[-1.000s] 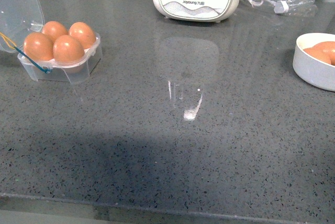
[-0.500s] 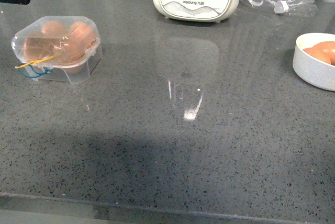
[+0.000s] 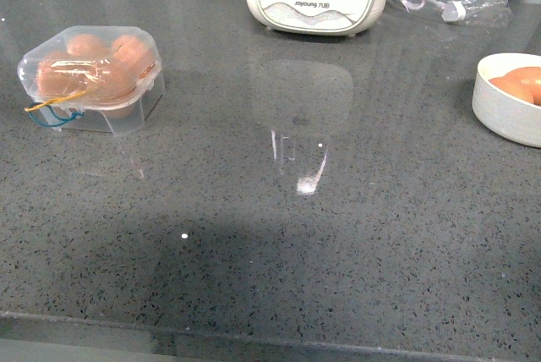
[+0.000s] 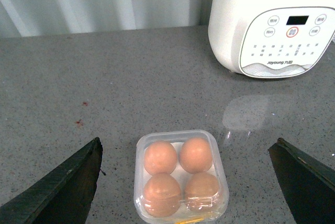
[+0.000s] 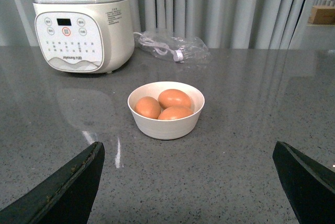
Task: Put egg into box
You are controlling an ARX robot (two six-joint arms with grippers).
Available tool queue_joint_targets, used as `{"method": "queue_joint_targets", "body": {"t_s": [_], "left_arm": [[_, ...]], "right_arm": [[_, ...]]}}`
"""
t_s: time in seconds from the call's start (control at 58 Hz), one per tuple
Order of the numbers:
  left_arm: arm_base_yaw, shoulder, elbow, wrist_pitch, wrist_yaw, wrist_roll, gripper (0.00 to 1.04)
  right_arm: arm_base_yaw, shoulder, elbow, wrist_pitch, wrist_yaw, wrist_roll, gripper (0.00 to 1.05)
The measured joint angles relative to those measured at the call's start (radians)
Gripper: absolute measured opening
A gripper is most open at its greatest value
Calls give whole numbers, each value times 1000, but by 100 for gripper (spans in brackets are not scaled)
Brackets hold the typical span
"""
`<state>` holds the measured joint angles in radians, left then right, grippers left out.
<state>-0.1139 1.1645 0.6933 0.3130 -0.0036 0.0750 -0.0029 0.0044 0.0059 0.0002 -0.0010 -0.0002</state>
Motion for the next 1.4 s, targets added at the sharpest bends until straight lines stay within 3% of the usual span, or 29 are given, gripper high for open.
{"method": "queue_joint_targets", "body": {"t_s": [0.586,1.035,1.19,1.397], "left_arm": [[83,-354,-130,-232,67,60,98],[109,-363,-150,-243,54,68,98],[111,-414,-292,27,4,-31,74],[112,-509,-440,79,3,-63,34]], "right_arm": [[0,0,0,0,0,0,97],[0,0,0,0,0,0,97],[0,0,0,0,0,0,97],[0,0,0,0,0,0,97]]}}
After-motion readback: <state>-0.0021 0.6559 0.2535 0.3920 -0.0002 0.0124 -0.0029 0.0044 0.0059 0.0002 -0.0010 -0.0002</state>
